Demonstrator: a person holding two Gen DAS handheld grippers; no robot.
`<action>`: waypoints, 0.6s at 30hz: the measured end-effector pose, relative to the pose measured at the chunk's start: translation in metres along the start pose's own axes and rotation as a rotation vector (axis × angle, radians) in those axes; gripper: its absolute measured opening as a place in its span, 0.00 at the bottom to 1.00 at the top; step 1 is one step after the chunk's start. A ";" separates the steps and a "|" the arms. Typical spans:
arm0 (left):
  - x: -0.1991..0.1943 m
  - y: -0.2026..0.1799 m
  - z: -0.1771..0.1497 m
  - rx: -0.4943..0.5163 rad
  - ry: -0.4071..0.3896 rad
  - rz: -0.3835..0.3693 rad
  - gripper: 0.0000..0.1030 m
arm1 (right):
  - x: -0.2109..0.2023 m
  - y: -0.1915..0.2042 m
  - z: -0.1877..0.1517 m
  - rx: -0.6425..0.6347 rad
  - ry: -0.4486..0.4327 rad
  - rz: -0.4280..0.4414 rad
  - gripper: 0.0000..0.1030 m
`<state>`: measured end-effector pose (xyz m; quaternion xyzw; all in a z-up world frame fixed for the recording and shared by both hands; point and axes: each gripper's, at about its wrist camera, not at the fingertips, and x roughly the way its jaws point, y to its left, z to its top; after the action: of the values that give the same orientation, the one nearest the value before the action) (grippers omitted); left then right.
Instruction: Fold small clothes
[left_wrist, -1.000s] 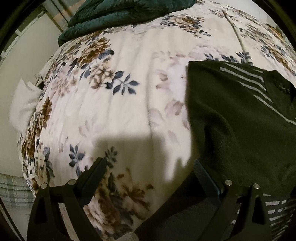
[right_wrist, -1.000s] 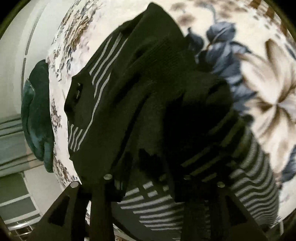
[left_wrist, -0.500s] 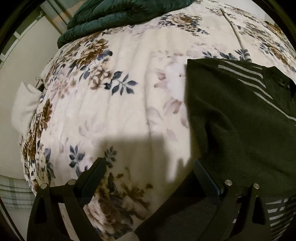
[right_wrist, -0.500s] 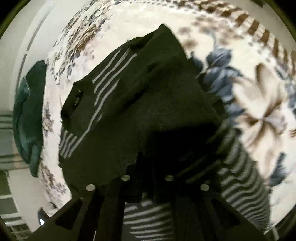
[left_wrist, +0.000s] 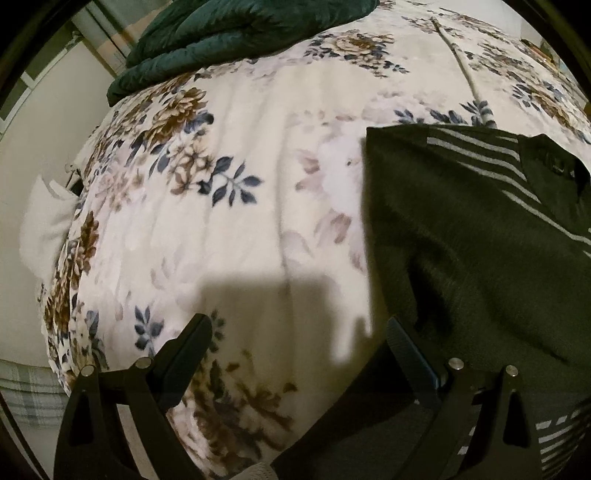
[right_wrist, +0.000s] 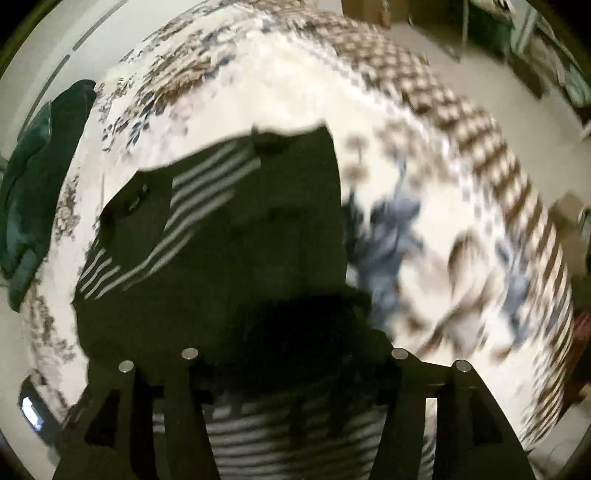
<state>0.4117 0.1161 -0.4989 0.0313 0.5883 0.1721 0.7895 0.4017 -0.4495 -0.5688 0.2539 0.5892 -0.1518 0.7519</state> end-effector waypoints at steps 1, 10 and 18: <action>0.000 -0.001 0.002 0.002 -0.006 0.001 0.95 | 0.009 0.003 0.014 -0.024 0.000 -0.011 0.59; 0.015 -0.024 0.017 0.083 -0.053 0.029 0.95 | 0.037 0.020 0.040 -0.126 -0.039 -0.092 0.07; -0.002 -0.022 0.015 0.079 -0.088 0.015 0.95 | 0.044 0.006 0.041 -0.099 0.042 -0.091 0.24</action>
<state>0.4302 0.0973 -0.4974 0.0741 0.5589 0.1531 0.8116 0.4495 -0.4645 -0.6026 0.1924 0.6227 -0.1513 0.7432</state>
